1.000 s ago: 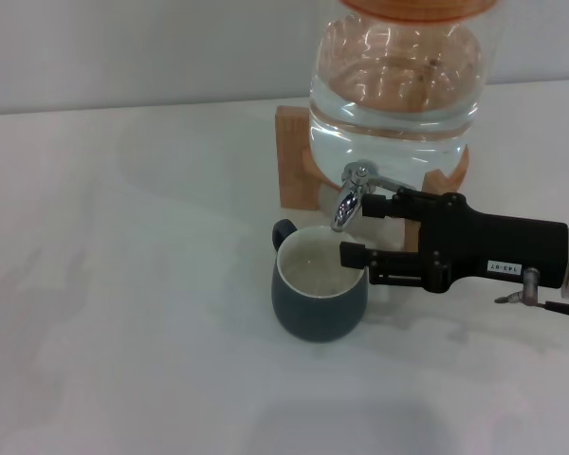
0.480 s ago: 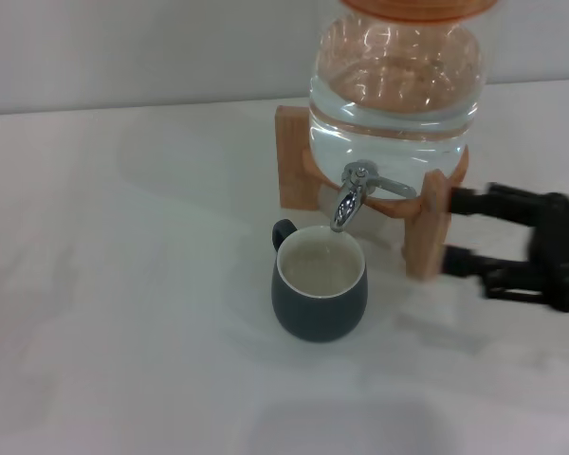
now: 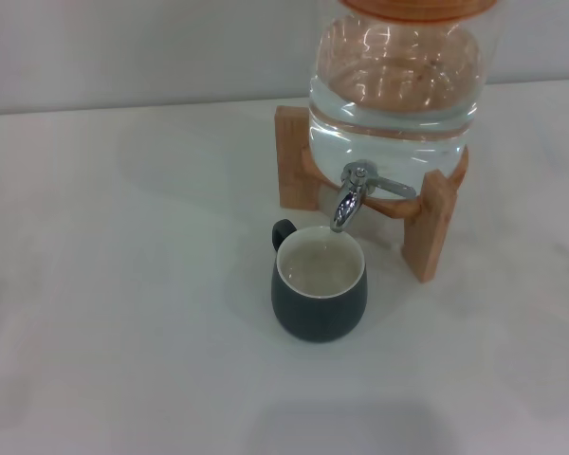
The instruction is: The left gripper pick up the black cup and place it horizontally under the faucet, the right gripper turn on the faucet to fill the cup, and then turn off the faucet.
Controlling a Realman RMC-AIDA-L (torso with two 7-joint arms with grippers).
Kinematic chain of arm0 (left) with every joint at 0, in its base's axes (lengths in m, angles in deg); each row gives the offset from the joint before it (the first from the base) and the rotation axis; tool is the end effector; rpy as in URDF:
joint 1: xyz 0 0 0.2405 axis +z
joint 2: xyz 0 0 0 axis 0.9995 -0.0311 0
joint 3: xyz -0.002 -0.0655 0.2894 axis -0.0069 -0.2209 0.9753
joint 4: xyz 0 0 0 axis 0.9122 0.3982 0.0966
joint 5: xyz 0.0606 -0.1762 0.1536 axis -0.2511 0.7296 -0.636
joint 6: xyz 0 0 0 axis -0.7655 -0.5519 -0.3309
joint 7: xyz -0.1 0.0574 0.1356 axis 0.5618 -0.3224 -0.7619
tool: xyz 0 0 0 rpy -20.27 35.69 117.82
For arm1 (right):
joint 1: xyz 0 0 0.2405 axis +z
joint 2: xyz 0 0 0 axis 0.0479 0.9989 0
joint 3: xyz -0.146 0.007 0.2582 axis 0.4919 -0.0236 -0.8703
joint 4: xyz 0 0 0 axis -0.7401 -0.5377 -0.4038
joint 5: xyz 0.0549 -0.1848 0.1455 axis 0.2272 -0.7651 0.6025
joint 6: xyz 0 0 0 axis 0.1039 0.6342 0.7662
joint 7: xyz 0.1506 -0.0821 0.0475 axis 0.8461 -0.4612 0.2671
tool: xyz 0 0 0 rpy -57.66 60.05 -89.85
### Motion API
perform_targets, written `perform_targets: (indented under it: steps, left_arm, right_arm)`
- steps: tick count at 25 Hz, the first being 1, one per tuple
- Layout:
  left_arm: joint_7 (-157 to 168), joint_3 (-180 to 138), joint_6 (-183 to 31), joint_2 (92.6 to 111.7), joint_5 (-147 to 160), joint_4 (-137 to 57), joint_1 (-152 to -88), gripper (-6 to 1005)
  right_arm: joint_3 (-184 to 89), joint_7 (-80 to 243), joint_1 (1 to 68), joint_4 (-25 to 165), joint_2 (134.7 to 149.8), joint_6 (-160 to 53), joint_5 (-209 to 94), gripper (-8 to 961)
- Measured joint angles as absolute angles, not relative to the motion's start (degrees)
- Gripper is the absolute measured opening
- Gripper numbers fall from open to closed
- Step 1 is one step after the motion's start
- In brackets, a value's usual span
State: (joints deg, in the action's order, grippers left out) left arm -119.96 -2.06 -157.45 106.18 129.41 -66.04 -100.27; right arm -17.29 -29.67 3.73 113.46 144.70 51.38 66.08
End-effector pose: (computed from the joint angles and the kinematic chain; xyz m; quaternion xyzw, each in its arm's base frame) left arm -0.4562 0.3243 0.0797 -0.6383 -0.3130 -0.3785 0.5928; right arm 0.3871 0.2619 0.1194 -0.7755 0.1976 0.4277 0.4203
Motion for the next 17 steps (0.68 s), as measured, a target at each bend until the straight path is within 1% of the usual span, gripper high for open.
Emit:
perform_targets:
  steps: [3,4,5,10,13,17]
  left_arm:
    - [-120.0,-4.7,-157.5,106.13,129.4,-66.0,-100.9,503]
    - [-120.0,-5.1,-157.6,106.06,129.4,-66.1,-101.0,503]
    - [-120.0,-5.4,-157.7,105.97,129.4,-66.2,-101.1,503]
    - [-119.5,-5.6,-157.5,105.05,129.4,-66.3,-101.8,503]
    - [-119.5,-5.6,-157.4,104.79,129.4,-66.1,-102.4,503]
    - [-118.8,-5.7,-157.6,104.9,129.5,-66.3,-102.9,503]
  right_arm:
    - [-23.2,-36.4,5.6,104.1,144.55,51.2,67.6,807]
    - [-23.2,-36.4,5.6,104.1,144.55,51.2,67.6,807]
    - [-27.3,-42.9,6.8,97.3,144.55,50.8,67.8,807]
    - [-30.9,-52.1,7.7,88.0,144.57,50.6,71.2,807]
    - [-31.1,-56.9,7.8,84.6,144.66,50.8,73.7,807]
    - [-31.2,-59.7,8.3,82.8,144.61,50.2,75.5,807]
